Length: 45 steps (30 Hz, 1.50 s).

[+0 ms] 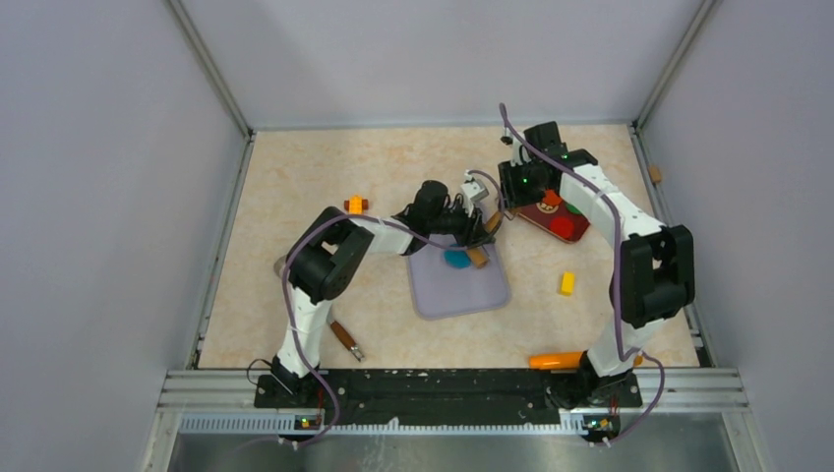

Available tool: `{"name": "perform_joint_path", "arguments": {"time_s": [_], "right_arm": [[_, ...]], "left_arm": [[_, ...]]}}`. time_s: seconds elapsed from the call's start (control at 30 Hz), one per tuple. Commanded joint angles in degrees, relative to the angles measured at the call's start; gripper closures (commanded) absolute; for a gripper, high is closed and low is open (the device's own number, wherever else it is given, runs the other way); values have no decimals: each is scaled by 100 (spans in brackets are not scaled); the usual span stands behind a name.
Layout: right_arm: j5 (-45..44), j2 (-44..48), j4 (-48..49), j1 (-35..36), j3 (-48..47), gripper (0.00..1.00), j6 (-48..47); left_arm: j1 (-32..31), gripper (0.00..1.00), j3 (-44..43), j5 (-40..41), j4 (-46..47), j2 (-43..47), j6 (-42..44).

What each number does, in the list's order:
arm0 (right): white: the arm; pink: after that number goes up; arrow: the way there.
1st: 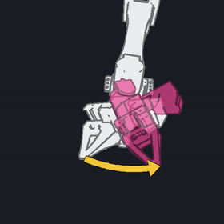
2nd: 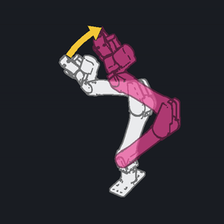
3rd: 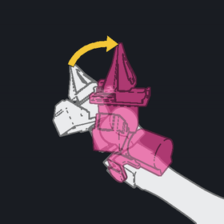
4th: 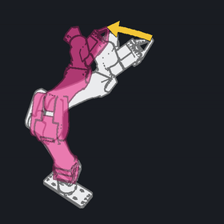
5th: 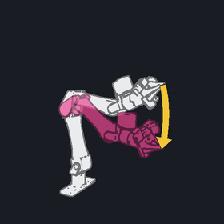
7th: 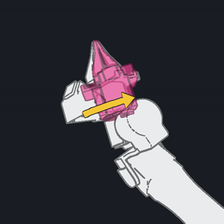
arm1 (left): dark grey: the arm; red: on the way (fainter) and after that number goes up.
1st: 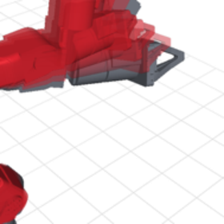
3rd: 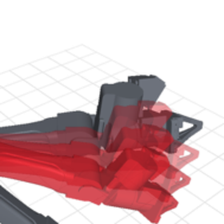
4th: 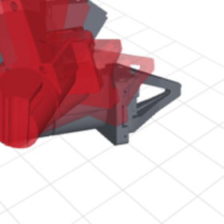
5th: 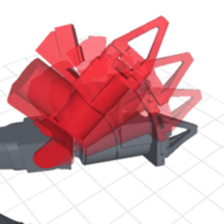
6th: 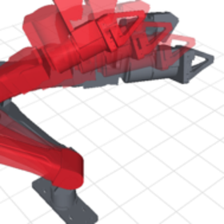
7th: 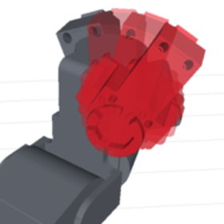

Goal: Roll out the dumpling wrappers from the dough

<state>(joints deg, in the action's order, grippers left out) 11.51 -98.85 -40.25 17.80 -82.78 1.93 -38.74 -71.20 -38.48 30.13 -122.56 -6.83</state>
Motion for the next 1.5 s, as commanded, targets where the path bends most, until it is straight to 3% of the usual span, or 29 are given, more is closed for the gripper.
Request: {"name": "perform_joint_path", "arguments": {"time_s": [0.0,0.27,0.5,0.73,0.93,1.17,1.47], "right_arm": [[891,262,-671,284,218,100,273],[775,708,-786,82,102,100,125],[1758,1258,-846,-226,-90,100,-23],[2431,1757,-96,-208,643,100,-159],[2448,1381,450,107,797,100,-513],[2368,840,607,258,505,100,-802],[2267,270,548,348,366,100,-995]], "left_arm": [[-139,100,-179,666,-77,-324,-232],[-143,100,-734,623,-250,-220,-269],[-131,100,-832,575,-401,589,14],[-134,100,-305,996,-1198,1512,896],[-127,100,134,1502,-1425,1728,1050],[-145,100,284,2400,-1069,1597,781],[-134,100,402,2463,-1239,1439,399]]}}
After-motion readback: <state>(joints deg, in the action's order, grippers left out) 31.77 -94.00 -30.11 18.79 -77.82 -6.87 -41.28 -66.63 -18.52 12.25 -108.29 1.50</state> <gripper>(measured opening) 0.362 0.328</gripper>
